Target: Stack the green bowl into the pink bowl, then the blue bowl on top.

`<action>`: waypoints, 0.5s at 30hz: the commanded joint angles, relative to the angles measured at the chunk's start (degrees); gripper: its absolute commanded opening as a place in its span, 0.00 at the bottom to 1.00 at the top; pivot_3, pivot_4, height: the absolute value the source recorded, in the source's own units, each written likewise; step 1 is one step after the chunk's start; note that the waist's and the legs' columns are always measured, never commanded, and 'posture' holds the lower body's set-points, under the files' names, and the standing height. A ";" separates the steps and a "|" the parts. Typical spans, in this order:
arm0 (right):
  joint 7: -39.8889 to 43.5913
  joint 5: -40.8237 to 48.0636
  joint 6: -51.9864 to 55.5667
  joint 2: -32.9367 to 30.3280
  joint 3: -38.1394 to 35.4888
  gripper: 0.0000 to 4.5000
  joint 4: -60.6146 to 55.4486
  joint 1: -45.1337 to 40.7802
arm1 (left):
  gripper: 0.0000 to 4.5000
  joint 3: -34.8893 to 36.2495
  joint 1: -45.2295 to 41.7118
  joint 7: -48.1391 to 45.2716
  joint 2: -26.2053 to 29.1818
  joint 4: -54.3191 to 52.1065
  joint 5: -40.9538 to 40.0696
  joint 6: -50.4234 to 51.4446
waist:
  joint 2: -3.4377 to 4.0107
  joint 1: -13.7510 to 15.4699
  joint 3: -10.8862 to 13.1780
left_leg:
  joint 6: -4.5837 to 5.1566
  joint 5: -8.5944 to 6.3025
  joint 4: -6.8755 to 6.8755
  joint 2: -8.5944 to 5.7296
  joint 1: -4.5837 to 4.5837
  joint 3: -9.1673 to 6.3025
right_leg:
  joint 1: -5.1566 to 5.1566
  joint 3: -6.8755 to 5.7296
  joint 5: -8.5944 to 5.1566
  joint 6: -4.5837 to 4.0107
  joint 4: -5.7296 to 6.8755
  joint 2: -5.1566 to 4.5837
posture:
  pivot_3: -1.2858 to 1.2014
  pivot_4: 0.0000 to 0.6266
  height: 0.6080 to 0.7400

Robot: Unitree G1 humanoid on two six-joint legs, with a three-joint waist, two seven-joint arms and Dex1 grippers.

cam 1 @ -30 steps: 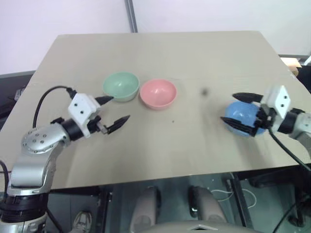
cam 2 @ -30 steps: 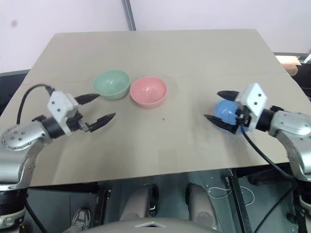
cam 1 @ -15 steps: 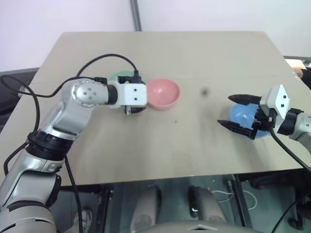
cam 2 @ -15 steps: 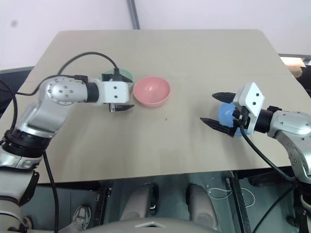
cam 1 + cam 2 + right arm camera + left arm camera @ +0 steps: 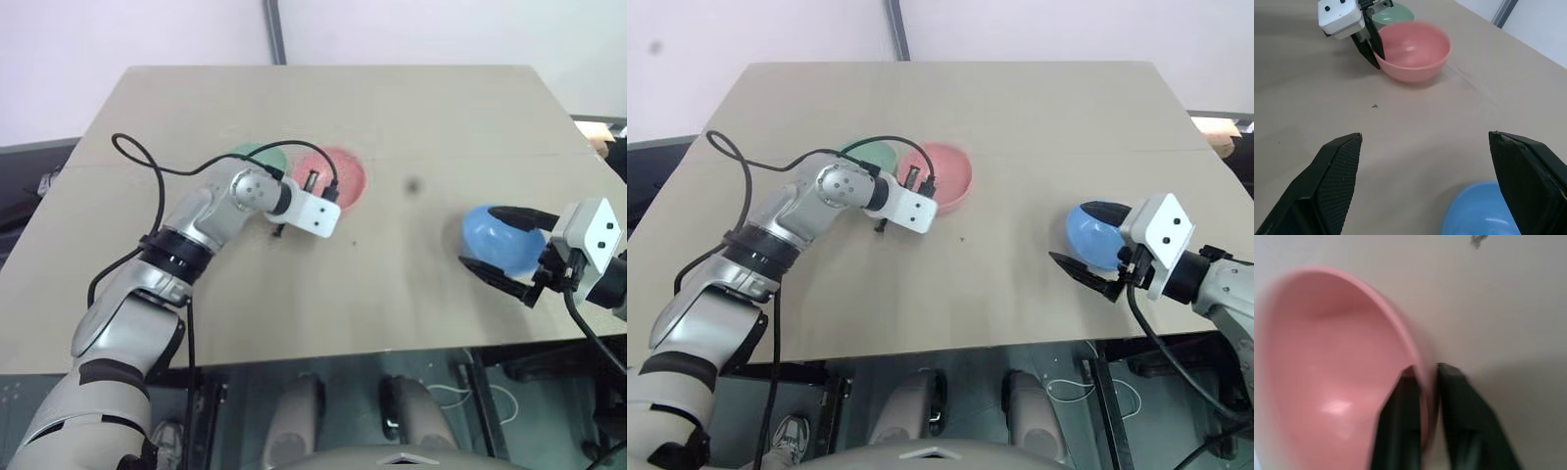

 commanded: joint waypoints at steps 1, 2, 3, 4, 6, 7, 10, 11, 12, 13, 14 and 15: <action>-1.18 -0.26 -1.04 -0.08 -2.39 1.00 -1.65 0.05 | 0.01 3.67 1.84 -7.76 -0.86 -7.23 -11.49 -2.03 | 0.00 -0.03 0.00 | 0.00 0.00 0.03 0.00 0.00 -0.01 | -0.01 0.00 0.00 0.00 0.04 0.00 | 0.52 0.24 1.00; -1.43 -1.06 -1.69 -0.09 -2.05 1.00 -1.52 -0.01 | 0.01 3.85 3.02 -9.74 -0.48 -9.53 -13.50 -1.83 | 0.00 -0.02 0.00 | 0.00 0.00 0.04 0.00 0.00 -0.02 | 0.00 0.00 0.01 -0.01 0.06 0.00 | 0.52 0.24 1.00; -1.58 -1.44 -2.06 -0.05 -1.75 1.00 -1.46 -0.05 | 0.01 3.83 4.18 -11.19 0.13 -11.71 -14.86 -2.45 | 0.00 -0.02 0.00 | 0.00 0.00 0.04 0.00 0.00 -0.03 | 0.00 0.00 0.02 -0.03 0.07 0.00 | 0.52 0.24 1.00; -1.73 -1.50 -2.25 0.10 -1.46 1.00 -1.46 -0.21 | 0.01 3.82 5.03 -12.22 0.71 -13.20 -15.53 -3.01 | 0.01 -0.12 -0.01 | 0.00 0.00 0.04 0.00 -0.01 -0.05 | -0.01 -0.01 0.04 -0.06 0.07 0.00 | 0.52 0.24 1.00; -1.90 -1.41 -2.37 0.35 -0.97 1.00 -1.42 -0.58 | 0.01 3.84 6.02 -13.69 1.64 -14.63 -15.93 -4.41 | 0.01 -0.10 -0.01 | 0.00 0.00 0.03 0.00 0.00 -0.04 | -0.03 0.00 0.07 -0.13 0.09 0.01 | 0.52 0.24 1.00; -1.96 -1.57 -2.61 0.41 -0.65 1.00 -1.30 -0.81 | 0.01 3.81 6.37 -14.70 1.83 -14.88 -16.44 -4.42 | 0.01 -0.10 -0.01 | 0.00 0.00 0.04 0.00 0.00 -0.08 | -0.03 -0.01 0.07 -0.12 0.10 0.04 | 0.52 0.24 1.00; -2.24 -2.48 -3.39 0.47 0.14 1.00 -0.98 -1.20 | 0.01 3.17 7.19 -15.89 2.17 -14.56 -16.00 -5.44 | 0.02 -0.04 -0.01 | 0.01 0.01 0.06 0.01 0.02 -0.13 | 0.00 -0.02 0.01 -0.02 0.11 0.06 | 0.52 0.24 1.00; -2.25 -2.62 -3.56 0.48 0.34 1.00 -0.88 -1.27 | 0.08 2.83 7.27 -15.51 1.89 -13.85 -15.13 -6.30 | 0.01 -0.05 -0.01 | 0.01 0.01 0.08 0.01 0.03 -0.13 | 0.02 -0.02 0.01 -0.02 0.11 0.06 | 0.52 0.24 1.00; -2.27 -2.75 -3.71 0.46 0.58 1.00 -0.73 -1.43 | 0.16 2.38 7.34 -15.35 1.74 -13.10 -14.21 -7.40 | 0.01 -0.02 -0.01 | 0.01 0.01 0.10 0.00 0.02 -0.14 | 0.02 -0.02 0.00 -0.01 0.11 0.06 | 0.52 0.24 1.00; -2.27 -2.80 -3.81 0.44 0.73 1.00 -0.63 -1.52 | 0.20 2.14 7.36 -15.27 1.60 -12.61 -13.66 -8.09 | 0.01 0.03 -0.01 | 0.01 0.01 0.12 0.00 -0.01 -0.16 | 0.02 -0.04 0.00 -0.01 0.11 0.06 | 0.52 0.24 1.00; -2.22 -2.91 -3.92 0.39 0.90 1.00 -0.44 -1.73 | 0.31 2.27 7.11 -13.86 0.92 -11.68 -12.57 -8.71 | 0.01 0.06 -0.01 | 0.01 0.01 0.13 0.00 -0.01 -0.18 | 0.03 -0.04 0.00 -0.01 0.11 0.06 | 0.52 0.24 1.00; -2.17 -3.03 -4.01 0.36 1.04 1.00 -0.26 -1.95 | 0.43 2.46 6.90 -12.97 0.45 -11.04 -11.89 -9.09 | 0.01 0.08 -0.01 | 0.00 0.01 0.13 -0.01 -0.01 -0.18 | 0.03 -0.04 0.00 -0.01 0.11 0.06 | 0.52 0.24 1.00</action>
